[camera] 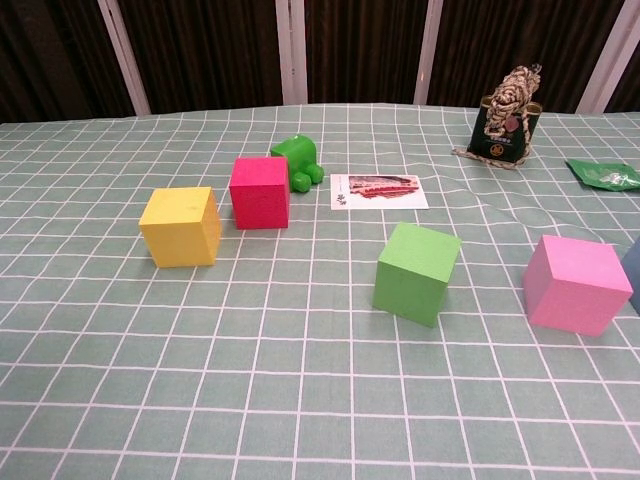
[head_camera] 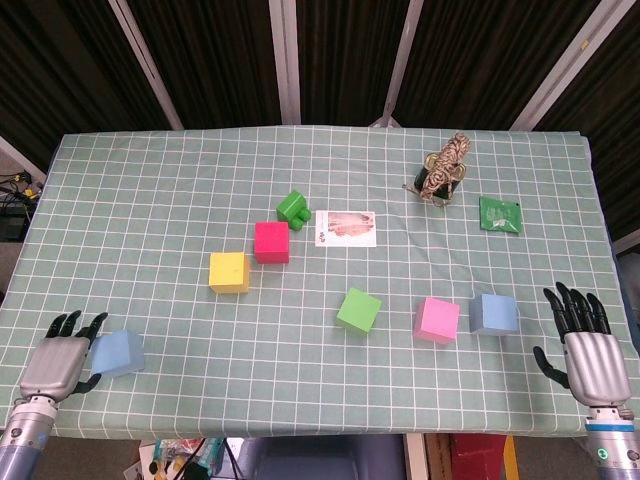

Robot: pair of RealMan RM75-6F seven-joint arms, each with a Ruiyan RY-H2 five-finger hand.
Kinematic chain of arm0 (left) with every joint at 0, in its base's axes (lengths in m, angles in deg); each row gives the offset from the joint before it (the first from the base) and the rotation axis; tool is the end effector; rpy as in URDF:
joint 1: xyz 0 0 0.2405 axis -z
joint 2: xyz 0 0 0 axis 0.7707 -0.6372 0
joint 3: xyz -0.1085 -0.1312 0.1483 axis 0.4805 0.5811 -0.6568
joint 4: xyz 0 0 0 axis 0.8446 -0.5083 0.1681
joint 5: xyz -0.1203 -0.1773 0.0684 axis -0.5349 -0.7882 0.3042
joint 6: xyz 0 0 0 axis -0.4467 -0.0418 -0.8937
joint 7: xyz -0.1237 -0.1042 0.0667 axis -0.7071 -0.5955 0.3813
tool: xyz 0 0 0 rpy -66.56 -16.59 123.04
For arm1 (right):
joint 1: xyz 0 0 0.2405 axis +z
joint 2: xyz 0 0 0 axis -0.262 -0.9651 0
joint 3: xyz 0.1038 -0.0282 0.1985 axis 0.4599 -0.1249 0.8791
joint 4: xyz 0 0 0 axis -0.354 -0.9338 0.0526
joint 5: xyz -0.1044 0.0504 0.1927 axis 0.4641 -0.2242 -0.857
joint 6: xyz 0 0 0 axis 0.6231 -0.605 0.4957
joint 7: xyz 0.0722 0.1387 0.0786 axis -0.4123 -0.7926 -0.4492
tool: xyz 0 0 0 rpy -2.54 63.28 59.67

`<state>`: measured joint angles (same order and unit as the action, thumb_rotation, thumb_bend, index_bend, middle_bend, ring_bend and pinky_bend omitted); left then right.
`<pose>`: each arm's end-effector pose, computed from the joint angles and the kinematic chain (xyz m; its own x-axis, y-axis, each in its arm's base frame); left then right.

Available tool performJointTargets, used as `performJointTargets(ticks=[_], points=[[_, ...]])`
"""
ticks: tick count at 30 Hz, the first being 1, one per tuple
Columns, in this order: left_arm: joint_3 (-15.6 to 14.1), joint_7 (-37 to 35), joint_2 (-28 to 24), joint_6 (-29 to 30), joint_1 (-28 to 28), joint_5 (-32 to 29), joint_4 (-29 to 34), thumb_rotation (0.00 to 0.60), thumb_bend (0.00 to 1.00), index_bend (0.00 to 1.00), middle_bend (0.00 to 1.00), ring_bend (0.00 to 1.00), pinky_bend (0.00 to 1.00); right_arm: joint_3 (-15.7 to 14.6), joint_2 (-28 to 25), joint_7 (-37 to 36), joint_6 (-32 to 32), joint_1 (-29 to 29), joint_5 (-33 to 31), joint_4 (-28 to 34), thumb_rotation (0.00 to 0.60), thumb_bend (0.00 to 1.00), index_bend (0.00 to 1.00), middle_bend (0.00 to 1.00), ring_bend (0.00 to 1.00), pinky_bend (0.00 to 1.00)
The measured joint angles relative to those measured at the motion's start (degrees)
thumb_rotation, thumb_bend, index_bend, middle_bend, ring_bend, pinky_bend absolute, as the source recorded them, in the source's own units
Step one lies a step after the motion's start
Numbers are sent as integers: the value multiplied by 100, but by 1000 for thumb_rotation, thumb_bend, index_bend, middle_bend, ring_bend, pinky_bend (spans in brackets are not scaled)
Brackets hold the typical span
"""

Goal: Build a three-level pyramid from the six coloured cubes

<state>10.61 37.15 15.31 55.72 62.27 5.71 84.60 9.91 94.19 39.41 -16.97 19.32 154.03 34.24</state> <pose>-0.2753 0.1997 0.0633 0.5792 0.3997 0.7105 0.7707 0.0154 -0.6370 -0.2839 -0.2096 0.1242 0.4619 0.0033 0.8869 -0.8869 0.0027 0.4619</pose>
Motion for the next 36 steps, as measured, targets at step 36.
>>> performJointTargets(ticks=[36], points=[[1012, 1994, 1414, -469, 1701, -101, 580, 600, 411, 13, 383, 0, 0, 33, -3, -126, 90, 40, -70, 23, 600, 350, 0, 0, 0, 0]])
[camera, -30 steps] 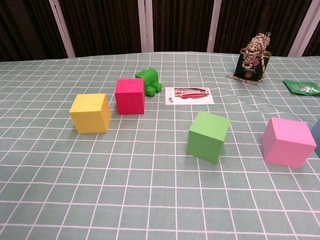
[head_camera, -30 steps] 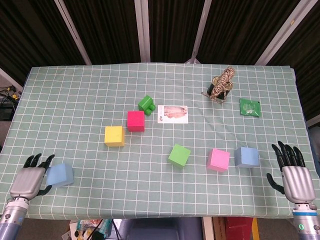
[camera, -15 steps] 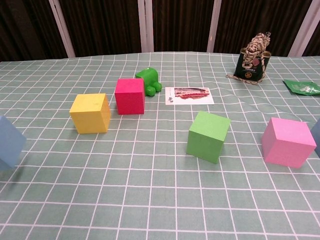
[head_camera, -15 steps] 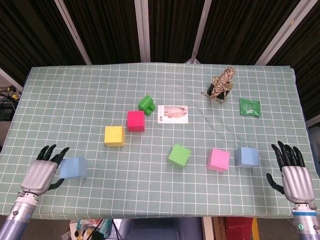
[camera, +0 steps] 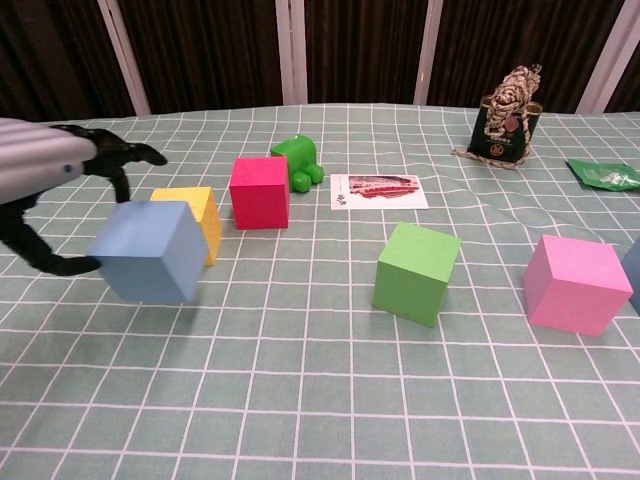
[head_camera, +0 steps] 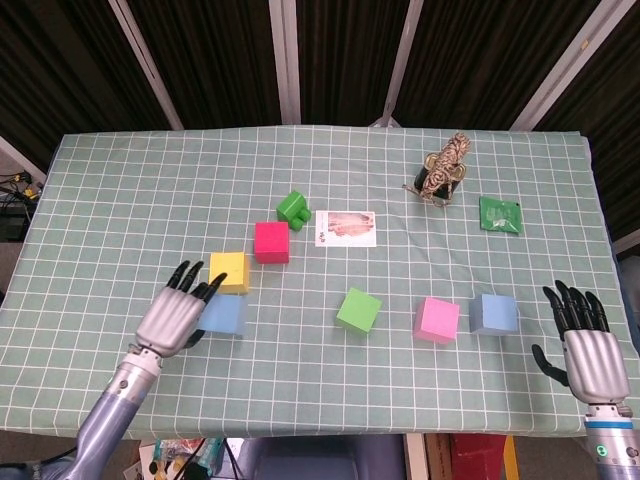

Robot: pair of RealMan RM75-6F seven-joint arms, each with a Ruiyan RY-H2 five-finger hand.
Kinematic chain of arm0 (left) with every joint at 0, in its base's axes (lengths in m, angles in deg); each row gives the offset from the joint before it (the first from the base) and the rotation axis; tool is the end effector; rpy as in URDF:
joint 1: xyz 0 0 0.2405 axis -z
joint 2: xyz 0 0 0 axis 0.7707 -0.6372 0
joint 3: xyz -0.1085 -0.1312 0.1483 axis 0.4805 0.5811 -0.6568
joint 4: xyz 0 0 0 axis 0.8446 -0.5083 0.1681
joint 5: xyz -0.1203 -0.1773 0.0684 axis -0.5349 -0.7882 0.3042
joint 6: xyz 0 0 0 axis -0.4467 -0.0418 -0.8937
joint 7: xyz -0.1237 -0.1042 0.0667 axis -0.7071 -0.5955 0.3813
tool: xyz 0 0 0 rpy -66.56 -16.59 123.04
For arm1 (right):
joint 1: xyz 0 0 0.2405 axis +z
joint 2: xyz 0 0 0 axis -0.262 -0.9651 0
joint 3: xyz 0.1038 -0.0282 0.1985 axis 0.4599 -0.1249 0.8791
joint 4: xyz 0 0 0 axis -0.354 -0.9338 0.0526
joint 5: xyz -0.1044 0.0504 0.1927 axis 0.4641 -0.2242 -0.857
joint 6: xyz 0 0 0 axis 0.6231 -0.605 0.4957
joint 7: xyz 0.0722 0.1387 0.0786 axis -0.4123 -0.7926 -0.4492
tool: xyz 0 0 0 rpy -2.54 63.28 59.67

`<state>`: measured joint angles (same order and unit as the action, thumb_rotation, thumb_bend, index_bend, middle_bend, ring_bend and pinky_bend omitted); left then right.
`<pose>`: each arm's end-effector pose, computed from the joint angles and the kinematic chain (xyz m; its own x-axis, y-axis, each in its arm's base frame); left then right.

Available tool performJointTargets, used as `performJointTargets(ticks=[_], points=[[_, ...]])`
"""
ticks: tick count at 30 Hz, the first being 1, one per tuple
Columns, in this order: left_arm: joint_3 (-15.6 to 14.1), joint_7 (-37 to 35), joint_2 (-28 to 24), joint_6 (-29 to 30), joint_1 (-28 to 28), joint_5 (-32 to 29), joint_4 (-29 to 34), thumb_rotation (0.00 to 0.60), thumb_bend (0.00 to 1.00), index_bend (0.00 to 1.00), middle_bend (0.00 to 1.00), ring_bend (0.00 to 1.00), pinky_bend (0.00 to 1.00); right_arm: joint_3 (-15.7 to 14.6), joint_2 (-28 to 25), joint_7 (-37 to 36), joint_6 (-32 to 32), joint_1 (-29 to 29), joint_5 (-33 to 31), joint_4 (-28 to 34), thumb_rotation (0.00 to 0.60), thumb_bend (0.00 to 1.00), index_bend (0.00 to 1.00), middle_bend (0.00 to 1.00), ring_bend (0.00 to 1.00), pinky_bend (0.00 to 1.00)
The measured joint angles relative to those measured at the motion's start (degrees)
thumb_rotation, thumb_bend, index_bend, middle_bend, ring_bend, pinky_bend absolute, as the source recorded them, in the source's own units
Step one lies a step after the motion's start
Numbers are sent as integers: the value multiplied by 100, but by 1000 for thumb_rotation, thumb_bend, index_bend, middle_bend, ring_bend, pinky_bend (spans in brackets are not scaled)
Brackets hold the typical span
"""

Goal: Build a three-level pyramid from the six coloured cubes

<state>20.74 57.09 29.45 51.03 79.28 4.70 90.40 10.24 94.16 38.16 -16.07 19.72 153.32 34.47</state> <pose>-0.1042 0.2674 0.0053 0.6637 0.1528 0.7322 0.7243 -0.3757 -0.5781 -0.2841 -0.2128 0.1231 0.4379 -0.0050 0.8990 -0.8990 0.0069 0.4379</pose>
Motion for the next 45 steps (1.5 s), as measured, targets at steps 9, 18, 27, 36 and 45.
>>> performJointTargets(ticks=[9, 18, 27, 36, 45], points=[[355, 864, 1079, -50, 870, -977, -401, 600, 411, 13, 383, 0, 0, 14, -39, -153, 67, 19, -56, 30, 600, 350, 0, 0, 0, 0], [623, 1488, 1918, 126, 1589, -1810, -874, 600, 412, 5, 382, 0, 0, 47, -72, -293, 116, 41, -115, 50, 600, 350, 0, 0, 0, 0], [851, 2128, 2368, 599, 2198, -2666, -895, 600, 411, 0, 385, 0, 0, 54, -96, -375, 126, 50, -119, 64, 600, 350, 0, 0, 0, 0], [917, 2547, 2496, 1120, 2637, -3290, -830, 600, 412, 5, 394, 0, 0, 49, -106, -390, 124, 45, -128, 77, 600, 350, 0, 0, 0, 0], [737, 2252, 2406, 1115, 2711, -3290, -846, 600, 411, 5, 389, 0, 0, 43, -92, -345, 120, 51, -116, 90, 600, 351, 0, 0, 0, 0]])
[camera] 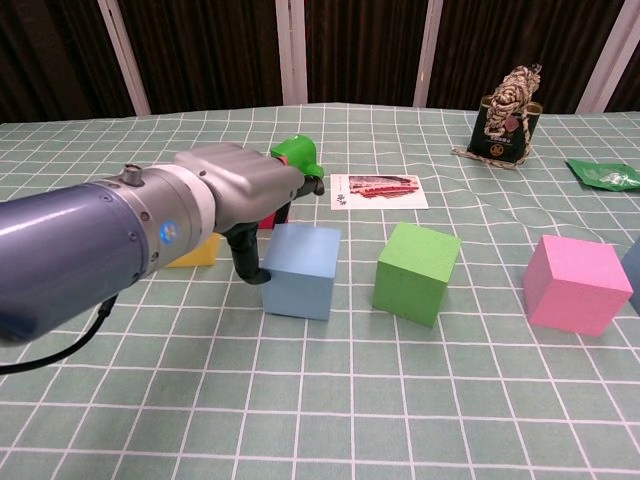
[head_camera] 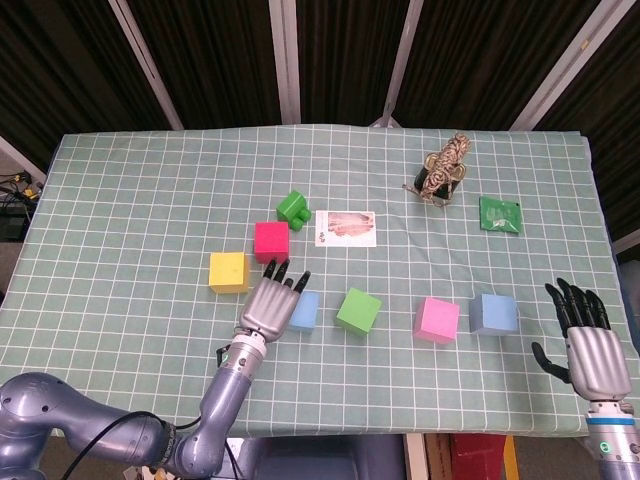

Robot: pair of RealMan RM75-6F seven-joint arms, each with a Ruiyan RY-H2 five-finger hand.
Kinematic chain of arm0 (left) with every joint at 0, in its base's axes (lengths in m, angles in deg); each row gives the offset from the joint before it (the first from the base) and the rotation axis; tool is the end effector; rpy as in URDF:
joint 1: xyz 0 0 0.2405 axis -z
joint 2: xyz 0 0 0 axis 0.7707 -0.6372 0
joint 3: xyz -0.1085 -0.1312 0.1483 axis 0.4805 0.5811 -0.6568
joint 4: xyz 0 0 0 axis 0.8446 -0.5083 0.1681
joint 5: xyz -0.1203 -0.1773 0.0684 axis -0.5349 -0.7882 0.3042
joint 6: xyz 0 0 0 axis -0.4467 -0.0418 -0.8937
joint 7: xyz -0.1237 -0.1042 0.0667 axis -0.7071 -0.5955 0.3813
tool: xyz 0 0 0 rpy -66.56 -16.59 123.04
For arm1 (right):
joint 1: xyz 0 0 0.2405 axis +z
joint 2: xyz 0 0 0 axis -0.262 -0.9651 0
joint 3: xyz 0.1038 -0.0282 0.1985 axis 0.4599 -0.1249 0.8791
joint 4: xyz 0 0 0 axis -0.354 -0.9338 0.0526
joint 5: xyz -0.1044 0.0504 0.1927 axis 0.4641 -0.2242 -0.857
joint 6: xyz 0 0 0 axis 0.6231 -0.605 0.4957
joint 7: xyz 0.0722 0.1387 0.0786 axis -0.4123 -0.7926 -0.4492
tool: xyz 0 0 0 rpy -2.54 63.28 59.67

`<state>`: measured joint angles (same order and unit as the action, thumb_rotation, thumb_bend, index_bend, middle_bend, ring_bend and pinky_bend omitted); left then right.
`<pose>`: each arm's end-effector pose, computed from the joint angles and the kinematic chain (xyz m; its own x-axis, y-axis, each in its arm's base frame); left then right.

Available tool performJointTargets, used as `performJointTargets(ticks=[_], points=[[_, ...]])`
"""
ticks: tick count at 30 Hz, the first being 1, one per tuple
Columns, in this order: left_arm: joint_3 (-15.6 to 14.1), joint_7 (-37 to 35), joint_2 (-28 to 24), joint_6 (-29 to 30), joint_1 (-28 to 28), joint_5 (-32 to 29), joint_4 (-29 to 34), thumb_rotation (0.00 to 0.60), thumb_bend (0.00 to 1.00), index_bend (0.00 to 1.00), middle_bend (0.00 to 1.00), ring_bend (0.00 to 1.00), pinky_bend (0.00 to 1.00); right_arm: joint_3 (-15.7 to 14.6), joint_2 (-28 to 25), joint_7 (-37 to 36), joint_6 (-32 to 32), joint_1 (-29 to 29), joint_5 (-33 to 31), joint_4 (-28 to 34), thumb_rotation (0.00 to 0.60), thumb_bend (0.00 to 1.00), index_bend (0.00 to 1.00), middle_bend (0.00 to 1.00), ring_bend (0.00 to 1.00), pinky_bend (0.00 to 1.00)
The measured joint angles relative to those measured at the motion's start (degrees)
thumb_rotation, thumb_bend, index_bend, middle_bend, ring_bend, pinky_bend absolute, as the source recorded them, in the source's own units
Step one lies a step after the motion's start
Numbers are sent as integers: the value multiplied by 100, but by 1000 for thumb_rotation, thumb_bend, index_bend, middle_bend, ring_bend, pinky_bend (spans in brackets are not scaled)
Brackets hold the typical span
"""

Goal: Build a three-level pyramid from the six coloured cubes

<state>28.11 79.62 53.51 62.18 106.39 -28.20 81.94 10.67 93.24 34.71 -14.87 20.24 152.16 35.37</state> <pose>0.0047 0.2836 -0.0754 0.7516 0.2003 0.6285 0.6471 -0.4089 -0.6435 -0.2843 -0.2168 0.1255 0.3806 -0.0153 0.9246 -0.9245 0.0166 0.3808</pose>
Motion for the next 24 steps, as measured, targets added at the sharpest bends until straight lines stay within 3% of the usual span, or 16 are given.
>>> performJointTargets(ticks=[15, 24], points=[[-207, -254, -4, 75, 129, -17, -52, 600, 397, 0, 327, 0, 0, 5, -3, -20, -17, -3, -3, -5, 600, 351, 0, 0, 0, 0], [-250, -349, -27, 204, 179, 14, 4, 600, 294, 0, 211, 0, 0, 15, 5, 2, -30, -10, -29, -5, 600, 349, 0, 0, 0, 0]])
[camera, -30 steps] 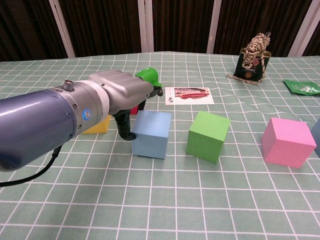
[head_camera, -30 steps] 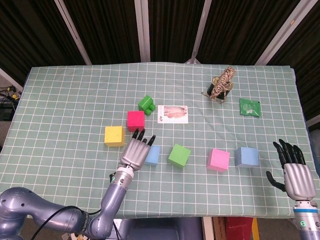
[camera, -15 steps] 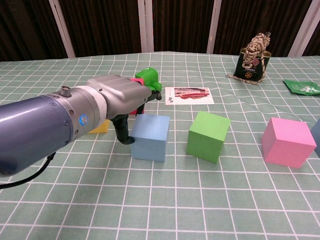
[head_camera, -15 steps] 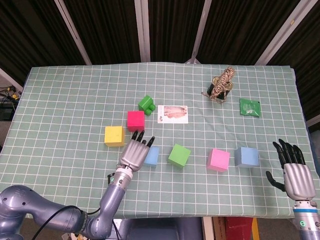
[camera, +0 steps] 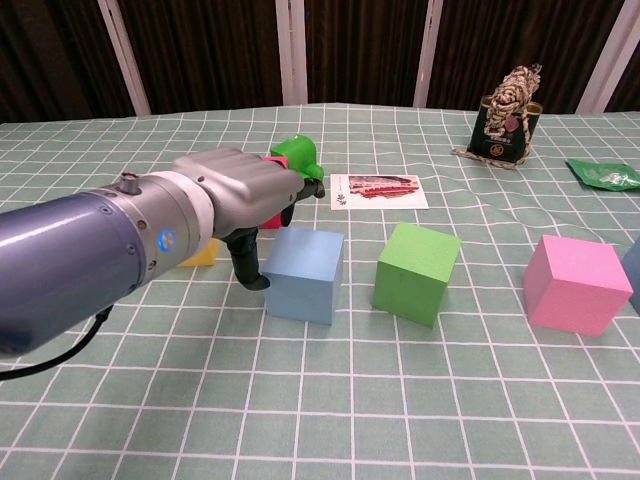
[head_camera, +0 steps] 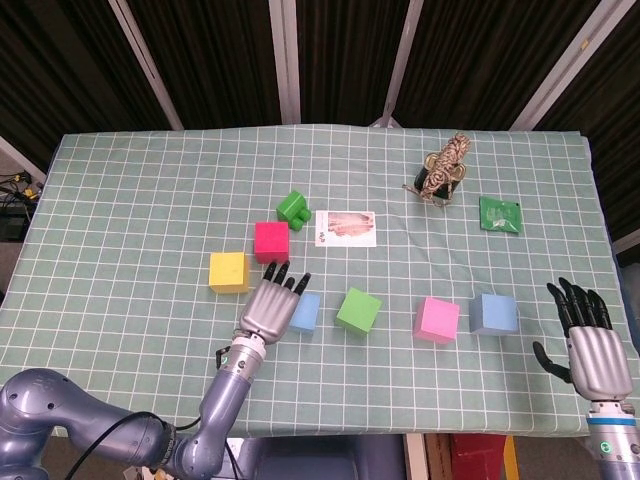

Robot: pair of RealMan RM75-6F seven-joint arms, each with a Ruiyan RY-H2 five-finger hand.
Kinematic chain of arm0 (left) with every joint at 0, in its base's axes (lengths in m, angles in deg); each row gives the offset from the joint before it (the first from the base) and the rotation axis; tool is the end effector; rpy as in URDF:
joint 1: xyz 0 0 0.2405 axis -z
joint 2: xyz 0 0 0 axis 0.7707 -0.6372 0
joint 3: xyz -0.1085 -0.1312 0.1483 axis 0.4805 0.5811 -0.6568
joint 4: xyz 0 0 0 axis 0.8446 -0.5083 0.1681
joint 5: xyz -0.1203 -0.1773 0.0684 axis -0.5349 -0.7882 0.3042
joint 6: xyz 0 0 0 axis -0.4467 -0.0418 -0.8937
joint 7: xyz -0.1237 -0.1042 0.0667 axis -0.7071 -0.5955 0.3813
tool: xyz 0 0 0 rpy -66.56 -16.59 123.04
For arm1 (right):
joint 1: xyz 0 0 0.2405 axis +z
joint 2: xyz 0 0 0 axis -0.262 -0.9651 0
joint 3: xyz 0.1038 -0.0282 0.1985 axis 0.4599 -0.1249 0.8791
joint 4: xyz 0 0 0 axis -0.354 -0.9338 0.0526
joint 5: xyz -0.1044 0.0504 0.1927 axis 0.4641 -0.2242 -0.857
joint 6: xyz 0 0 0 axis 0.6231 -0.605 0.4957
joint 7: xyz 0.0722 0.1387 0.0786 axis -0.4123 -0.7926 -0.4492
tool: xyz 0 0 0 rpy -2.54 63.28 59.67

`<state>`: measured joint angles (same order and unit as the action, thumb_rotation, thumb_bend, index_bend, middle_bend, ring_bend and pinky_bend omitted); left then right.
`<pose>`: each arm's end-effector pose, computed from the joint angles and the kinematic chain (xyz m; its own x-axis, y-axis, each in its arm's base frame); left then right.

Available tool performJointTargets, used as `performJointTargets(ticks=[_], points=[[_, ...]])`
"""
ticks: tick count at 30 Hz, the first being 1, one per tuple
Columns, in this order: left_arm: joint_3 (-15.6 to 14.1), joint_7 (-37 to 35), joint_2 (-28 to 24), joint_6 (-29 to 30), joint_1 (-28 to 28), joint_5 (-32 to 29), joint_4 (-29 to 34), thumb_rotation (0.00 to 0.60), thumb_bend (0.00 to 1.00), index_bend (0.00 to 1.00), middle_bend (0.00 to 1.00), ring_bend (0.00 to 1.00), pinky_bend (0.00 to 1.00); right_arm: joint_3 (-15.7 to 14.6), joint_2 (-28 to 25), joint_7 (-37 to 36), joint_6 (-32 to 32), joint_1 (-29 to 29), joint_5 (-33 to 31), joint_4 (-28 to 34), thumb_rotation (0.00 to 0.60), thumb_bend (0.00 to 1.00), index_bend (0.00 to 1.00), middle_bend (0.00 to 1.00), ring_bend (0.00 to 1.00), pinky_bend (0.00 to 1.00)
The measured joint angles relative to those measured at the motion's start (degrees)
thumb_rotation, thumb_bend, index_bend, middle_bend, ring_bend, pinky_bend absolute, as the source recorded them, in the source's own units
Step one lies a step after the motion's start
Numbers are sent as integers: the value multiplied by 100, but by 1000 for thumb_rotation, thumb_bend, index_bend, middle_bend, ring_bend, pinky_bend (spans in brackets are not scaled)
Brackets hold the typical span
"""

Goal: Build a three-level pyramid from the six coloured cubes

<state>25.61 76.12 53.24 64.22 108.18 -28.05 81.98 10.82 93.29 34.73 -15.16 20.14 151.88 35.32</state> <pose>0.0019 0.2799 -0.0759 0.7426 0.1966 0.6402 0.6560 -0.4061 -0.6362 -0.2850 -0.2169 0.1269 0.3803 -0.0085 0.9248 -0.9245 0.0232 0.3804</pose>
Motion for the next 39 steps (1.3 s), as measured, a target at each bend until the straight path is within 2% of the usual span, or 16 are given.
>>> performJointTargets(ticks=[6, 12, 17, 21, 24, 30, 34, 39], points=[[1, 15, -106, 94, 24, -56, 125, 600, 234, 0, 181, 0, 0, -5, 2, 32, 0, 1, 6, 14, 600, 350, 0, 0, 0, 0], [-13, -122, -198, 140, 0, -21, 260, 600, 55, 0, 114, 0, 0, -6, -8, 18, -2, -3, 2, 8, 600, 350, 0, 0, 0, 0], [-71, -432, -521, 226, -136, 442, 659, 600, 36, 0, 79, 0, 0, -10, -20, 11, -8, -10, 4, 1, 600, 350, 0, 0, 0, 0], [-301, -634, -1003, 410, -347, 1079, 1140, 600, 35, 0, 62, 0, 0, -14, -30, 20, -18, -15, 13, -2, 600, 350, 0, 0, 0, 0], [-585, -915, -1440, 586, -612, 1696, 1502, 600, 35, 0, 55, 0, 0, -22, -32, 51, -15, -13, 28, 7, 600, 350, 0, 0, 0, 0], [-1450, -1866, -2331, 1050, -1442, 3145, 1910, 600, 35, 0, 54, 0, 0, -58, -34, 100, -22, -19, 82, 34, 600, 350, 0, 0, 0, 0], [-2116, -2844, -2863, 1462, -2191, 4233, 1791, 600, 35, 0, 54, 0, 0, -73, -43, 138, -20, -15, 114, 64, 600, 350, 0, 0, 0, 0], [-2645, -4067, -3228, 2033, -3081, 5093, 1183, 600, 36, 0, 55, 0, 0, -88, -73, 161, -21, -18, 139, 103, 600, 350, 0, 0, 0, 0]])
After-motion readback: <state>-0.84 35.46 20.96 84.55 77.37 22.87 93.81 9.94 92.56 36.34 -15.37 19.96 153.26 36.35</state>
